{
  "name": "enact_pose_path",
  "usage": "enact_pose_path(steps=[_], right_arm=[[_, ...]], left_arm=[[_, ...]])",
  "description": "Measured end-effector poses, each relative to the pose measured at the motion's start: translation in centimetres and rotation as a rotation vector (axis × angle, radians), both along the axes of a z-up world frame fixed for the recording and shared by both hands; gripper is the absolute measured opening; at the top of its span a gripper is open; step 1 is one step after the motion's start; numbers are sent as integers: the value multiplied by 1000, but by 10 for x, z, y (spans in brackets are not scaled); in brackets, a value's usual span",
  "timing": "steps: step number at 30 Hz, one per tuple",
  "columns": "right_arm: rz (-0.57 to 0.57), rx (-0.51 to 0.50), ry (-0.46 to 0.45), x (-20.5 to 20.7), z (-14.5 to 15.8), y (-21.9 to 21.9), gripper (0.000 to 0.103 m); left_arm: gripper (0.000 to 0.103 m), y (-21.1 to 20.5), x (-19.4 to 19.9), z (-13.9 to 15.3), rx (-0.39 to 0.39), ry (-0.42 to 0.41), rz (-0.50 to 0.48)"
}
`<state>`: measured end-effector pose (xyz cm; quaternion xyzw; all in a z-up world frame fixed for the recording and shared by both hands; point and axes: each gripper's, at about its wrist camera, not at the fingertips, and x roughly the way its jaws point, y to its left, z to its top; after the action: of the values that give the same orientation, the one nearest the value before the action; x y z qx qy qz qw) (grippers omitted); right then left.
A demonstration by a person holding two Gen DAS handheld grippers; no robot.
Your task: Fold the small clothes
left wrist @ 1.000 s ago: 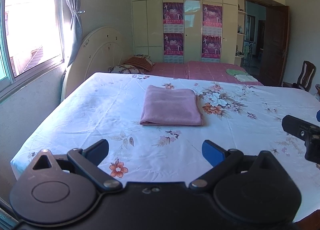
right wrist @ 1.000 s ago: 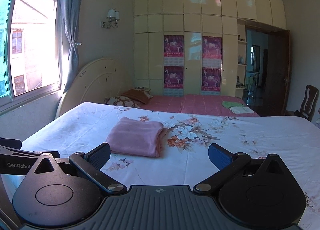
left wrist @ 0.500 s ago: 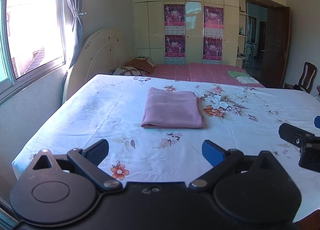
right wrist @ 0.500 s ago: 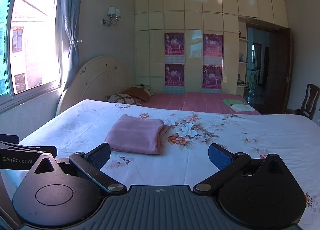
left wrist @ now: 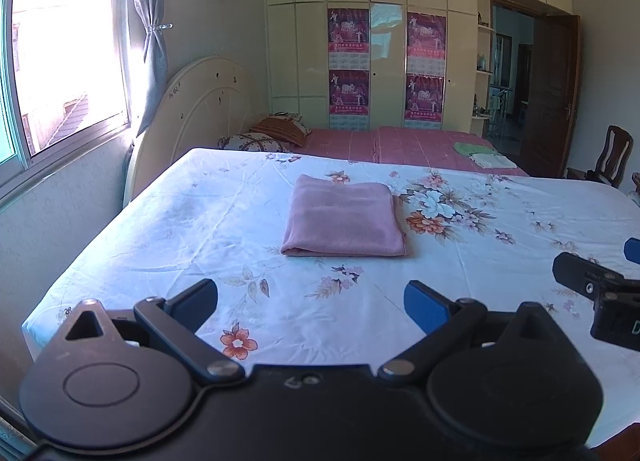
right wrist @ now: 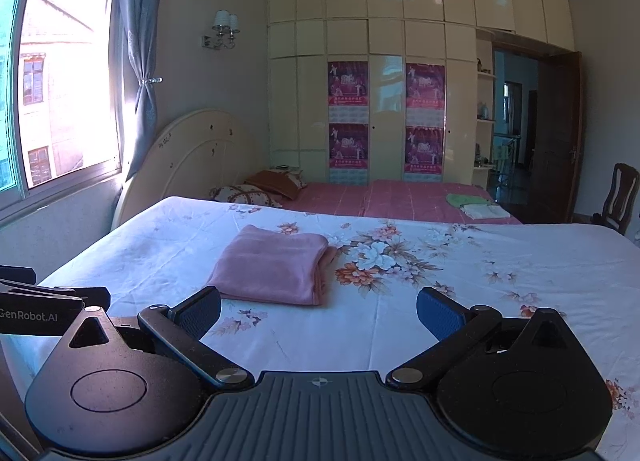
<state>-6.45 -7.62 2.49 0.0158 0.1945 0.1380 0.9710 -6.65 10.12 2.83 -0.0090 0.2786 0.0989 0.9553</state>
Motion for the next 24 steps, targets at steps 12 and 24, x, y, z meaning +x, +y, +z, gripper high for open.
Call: enact_pose_path(steps=[12, 24], right_arm=[[7, 5, -5, 1, -1, 1, 103], [10, 4, -2, 3, -1, 2, 103]], left_arm=[[100, 0, -1, -1, 0, 1, -1], [100, 0, 0, -2, -4, 3, -2]])
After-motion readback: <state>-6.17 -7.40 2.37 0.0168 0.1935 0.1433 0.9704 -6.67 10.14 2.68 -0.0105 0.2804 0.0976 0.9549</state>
